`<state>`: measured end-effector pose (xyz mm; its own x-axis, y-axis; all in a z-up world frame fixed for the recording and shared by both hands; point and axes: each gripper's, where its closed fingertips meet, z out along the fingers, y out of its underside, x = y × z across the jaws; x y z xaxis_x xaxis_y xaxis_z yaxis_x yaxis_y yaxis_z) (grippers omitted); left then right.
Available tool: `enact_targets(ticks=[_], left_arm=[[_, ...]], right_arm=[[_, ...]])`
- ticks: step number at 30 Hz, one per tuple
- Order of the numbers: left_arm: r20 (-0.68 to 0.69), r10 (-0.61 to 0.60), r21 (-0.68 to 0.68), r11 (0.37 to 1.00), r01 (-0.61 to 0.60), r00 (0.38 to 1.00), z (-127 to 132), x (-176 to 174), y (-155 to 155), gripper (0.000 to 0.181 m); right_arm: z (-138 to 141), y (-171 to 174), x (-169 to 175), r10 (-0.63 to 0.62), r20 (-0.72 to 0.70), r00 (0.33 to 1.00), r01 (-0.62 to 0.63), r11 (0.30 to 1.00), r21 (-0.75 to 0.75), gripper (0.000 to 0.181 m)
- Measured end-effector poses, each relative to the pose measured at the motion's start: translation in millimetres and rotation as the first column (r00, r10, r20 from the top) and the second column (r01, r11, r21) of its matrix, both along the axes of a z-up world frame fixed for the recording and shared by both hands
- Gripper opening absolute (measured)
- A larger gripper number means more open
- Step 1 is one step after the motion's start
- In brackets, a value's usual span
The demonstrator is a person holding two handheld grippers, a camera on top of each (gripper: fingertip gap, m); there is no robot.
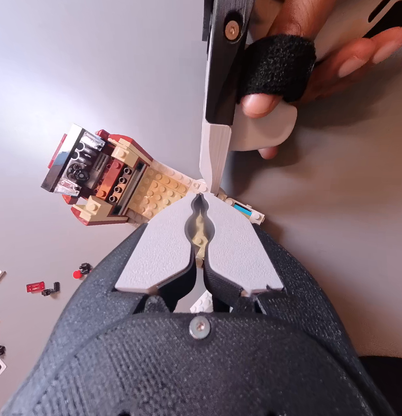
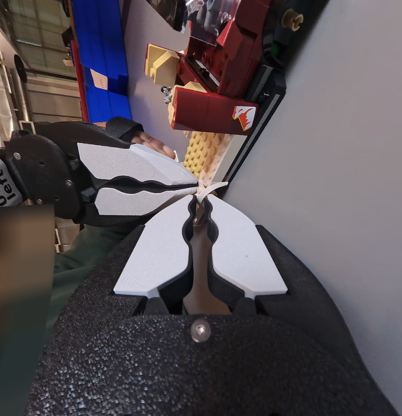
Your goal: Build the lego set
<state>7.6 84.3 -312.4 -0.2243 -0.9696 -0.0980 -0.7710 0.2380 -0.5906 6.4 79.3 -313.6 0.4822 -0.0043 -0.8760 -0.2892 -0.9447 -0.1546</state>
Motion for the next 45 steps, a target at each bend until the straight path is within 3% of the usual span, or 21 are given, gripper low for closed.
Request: enact_targets(ticks=[7, 11, 16, 20, 22, 25, 30, 35, 38, 45], left_arm=[[-0.002, 0.009, -0.020, 1.000, -0.009, 1.000, 0, 0, 0, 0.001], [0.001, 0.012, -0.036, 0.999, -0.012, 1.000, 0, 0, 0, 0.001], [0.082, 0.036, -0.105, 0.994, -0.027, 0.996, 9, 2, -1, 0.000], [0.185, 0.130, -0.166, 0.981, -0.099, 0.974, 39, -7, 10, 0.000], [0.150, 0.170, -0.157, 0.977, -0.146, 0.974, 34, -21, 16, 0.027], [0.121, 0.229, -0.176, 0.963, -0.206, 0.966, 18, -38, 16, 0.040], [0.082, 0.231, -0.223, 0.952, -0.208, 0.969, -5, -54, -2, 0.058], [0.073, 0.189, -0.049, 0.981, -0.186, 0.979, -17, -47, -2, 0.049], [0.091, 0.152, 0.033, 0.987, -0.155, 0.984, -15, -39, -5, 0.049], [0.091, 0.145, 0.046, 0.988, -0.150, 0.985, -15, -28, -18, 0.049]], right_arm=[[1, -1, 0, -0.003, -0.010, 1.000, 0.003, 1.000, 0.009, 0.006], [5, -7, 2, 0.034, -0.017, 0.999, -0.034, 0.999, 0.036, 0.018], [14, -20, 19, 0.063, 0.080, 0.995, -0.079, 0.973, 0.216, 0.020], [29, -29, 20, 0.123, 0.195, 0.973, -0.199, 0.872, 0.447, 0.023], [31, -32, 20, 0.140, 0.312, 0.940, -0.295, 0.796, 0.529, 0.027], [27, -30, 19, 0.138, 0.493, 0.859, -0.442, 0.685, 0.579, 0.033], [43, -16, 15, 0.073, 0.540, 0.838, -0.483, 0.560, 0.674, 0.034], [42, -18, 22, 0.073, 0.524, 0.848, -0.461, 0.589, 0.664, 0.035], [33, -29, 21, 0.145, 0.537, 0.831, -0.503, 0.607, 0.615, 0.034], [26, -21, 24, 0.182, 0.640, 0.747, -0.598, 0.605, 0.526, 0.021]])
